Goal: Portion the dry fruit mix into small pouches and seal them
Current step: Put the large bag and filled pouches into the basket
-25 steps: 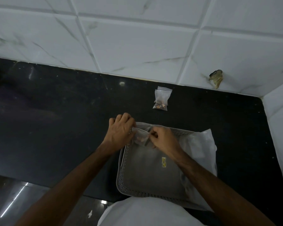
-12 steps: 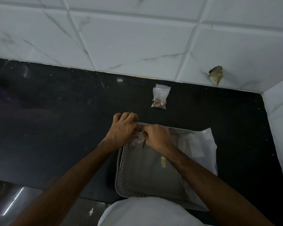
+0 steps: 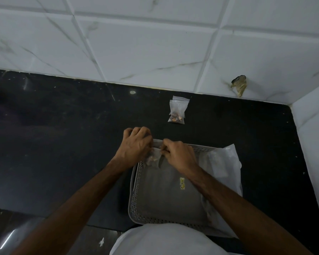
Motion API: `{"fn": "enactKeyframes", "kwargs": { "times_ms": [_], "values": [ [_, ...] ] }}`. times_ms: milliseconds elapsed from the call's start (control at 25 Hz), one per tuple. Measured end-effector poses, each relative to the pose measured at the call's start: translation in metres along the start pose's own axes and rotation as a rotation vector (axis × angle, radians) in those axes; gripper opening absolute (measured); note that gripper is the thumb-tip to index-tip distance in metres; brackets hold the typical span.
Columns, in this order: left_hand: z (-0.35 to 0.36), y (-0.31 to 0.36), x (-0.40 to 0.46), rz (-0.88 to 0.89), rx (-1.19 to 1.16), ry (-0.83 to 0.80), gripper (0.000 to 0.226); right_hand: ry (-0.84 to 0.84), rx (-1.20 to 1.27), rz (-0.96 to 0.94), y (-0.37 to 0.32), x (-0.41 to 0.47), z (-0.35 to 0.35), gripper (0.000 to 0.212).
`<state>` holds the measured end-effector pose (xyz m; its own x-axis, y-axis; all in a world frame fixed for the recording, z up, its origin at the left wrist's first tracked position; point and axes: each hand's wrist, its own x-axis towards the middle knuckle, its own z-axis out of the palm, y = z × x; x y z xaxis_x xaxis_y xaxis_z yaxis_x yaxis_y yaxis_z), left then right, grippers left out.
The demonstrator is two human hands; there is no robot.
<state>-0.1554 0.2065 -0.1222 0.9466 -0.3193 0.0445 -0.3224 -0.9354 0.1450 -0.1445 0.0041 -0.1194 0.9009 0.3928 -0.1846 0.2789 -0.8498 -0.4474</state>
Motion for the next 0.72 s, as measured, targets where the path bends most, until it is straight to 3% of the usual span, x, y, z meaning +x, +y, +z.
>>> {"fn": "enactKeyframes", "kwargs": {
  "times_ms": [200, 400, 560, 720],
  "values": [
    [0.0, -0.003, 0.0, -0.057, -0.245, -0.046, 0.039, 0.034, 0.177, 0.056, 0.008, -0.003, -0.021, 0.011],
    [-0.012, 0.0, 0.027, -0.108, -0.453, -0.028, 0.029, 0.12, 0.471, 0.279, 0.05, 0.018, -0.068, 0.003],
    [-0.007, -0.002, 0.092, -0.315, -0.674, -0.064, 0.028, 0.167, 0.511, 0.373, 0.087, 0.056, -0.082, 0.004],
    [0.015, -0.004, 0.147, -0.503, -0.793, -0.167, 0.049, 0.178, 0.504, 0.389, 0.1, 0.093, -0.074, 0.014]
  ]
}}
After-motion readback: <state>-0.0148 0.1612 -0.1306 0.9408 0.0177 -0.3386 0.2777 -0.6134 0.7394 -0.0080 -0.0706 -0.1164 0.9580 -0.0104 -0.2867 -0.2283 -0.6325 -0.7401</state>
